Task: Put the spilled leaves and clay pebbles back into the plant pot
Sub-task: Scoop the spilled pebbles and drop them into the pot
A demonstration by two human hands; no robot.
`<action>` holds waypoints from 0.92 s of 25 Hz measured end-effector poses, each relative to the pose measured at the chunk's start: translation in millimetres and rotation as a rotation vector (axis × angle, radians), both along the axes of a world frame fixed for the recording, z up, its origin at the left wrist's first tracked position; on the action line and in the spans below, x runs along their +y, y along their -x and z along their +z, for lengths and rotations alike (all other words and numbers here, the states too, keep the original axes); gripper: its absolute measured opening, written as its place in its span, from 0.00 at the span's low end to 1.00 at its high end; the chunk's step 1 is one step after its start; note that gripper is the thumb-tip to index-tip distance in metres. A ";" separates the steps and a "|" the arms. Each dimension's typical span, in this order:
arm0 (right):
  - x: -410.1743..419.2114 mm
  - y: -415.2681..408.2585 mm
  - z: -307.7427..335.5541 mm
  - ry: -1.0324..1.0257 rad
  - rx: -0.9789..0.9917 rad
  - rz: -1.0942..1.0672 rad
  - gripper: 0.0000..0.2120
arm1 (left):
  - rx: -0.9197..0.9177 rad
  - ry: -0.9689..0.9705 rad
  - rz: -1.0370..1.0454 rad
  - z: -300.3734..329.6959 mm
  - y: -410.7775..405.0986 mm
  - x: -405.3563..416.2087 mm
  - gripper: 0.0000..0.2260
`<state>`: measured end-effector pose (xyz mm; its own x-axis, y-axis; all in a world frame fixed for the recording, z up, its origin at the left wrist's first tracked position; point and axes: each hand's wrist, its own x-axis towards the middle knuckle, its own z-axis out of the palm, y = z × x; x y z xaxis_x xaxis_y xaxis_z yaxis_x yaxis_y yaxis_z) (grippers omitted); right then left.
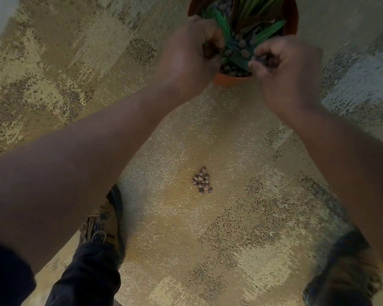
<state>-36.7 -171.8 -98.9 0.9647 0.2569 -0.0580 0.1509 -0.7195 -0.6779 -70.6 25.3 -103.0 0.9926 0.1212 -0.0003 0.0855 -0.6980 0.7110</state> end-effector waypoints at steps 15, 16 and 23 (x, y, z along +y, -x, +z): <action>-2.3 126.8 -43.8 0.239 0.425 0.318 0.10 | 0.504 -0.050 -0.201 -59.9 131.0 -19.5 0.18; -4.9 145.2 -53.0 0.294 0.549 0.346 0.13 | 0.633 -0.063 -0.262 -69.0 152.5 -22.1 0.22; 5.6 231.1 -97.3 0.255 0.791 0.050 0.22 | 0.715 -0.222 -0.542 -88.5 203.0 -36.3 0.24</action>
<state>-267.8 -166.3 -196.2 0.6024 0.1852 -0.7764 -0.2658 -0.8706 -0.4140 -273.6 -11.0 -191.6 0.6863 -0.2892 -0.6673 0.0746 -0.8847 0.4601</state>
